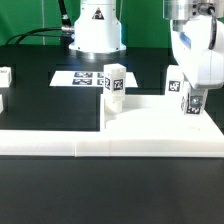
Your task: Assemble square table
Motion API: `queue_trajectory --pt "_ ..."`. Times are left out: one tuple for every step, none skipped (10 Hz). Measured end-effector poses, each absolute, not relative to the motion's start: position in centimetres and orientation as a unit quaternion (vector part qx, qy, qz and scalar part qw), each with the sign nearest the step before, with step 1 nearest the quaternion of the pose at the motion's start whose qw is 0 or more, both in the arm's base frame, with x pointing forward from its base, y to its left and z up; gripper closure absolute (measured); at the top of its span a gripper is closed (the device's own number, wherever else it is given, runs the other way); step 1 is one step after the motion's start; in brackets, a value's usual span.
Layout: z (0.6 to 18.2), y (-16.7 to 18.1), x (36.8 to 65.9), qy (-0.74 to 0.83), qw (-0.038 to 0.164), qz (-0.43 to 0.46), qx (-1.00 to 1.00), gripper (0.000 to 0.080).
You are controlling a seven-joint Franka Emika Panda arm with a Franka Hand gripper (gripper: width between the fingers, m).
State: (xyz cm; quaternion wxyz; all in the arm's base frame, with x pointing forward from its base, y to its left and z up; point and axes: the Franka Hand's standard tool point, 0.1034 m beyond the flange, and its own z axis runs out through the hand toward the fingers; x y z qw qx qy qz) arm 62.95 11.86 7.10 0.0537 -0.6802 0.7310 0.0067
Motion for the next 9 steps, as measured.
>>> queue_trajectory --pt "7.07 11.87 62.89 0.697 0.049 0.001 -0.715 0.0497" --pt "7.04 12.01 62.83 0.640 0.043 -0.006 -0.767 0.0244" --pt "6.93 11.93 62.82 0.567 0.039 -0.012 -0.823 0.0244" --pt "6.89 12.05 62.77 0.497 0.034 -0.017 -0.867 0.0168" --pt "6.92 12.36 62.71 0.469 0.033 -0.018 -0.882 0.0168" --pt "6.88 12.19 62.73 0.448 0.033 -0.019 -0.893 0.0153" --pt "6.88 12.07 62.75 0.412 0.032 -0.020 -0.910 0.0153" --pt "6.87 12.05 62.75 0.384 0.031 -0.021 -0.922 0.0153" --pt "6.97 11.85 62.90 0.328 0.026 -0.025 -0.944 0.0150"
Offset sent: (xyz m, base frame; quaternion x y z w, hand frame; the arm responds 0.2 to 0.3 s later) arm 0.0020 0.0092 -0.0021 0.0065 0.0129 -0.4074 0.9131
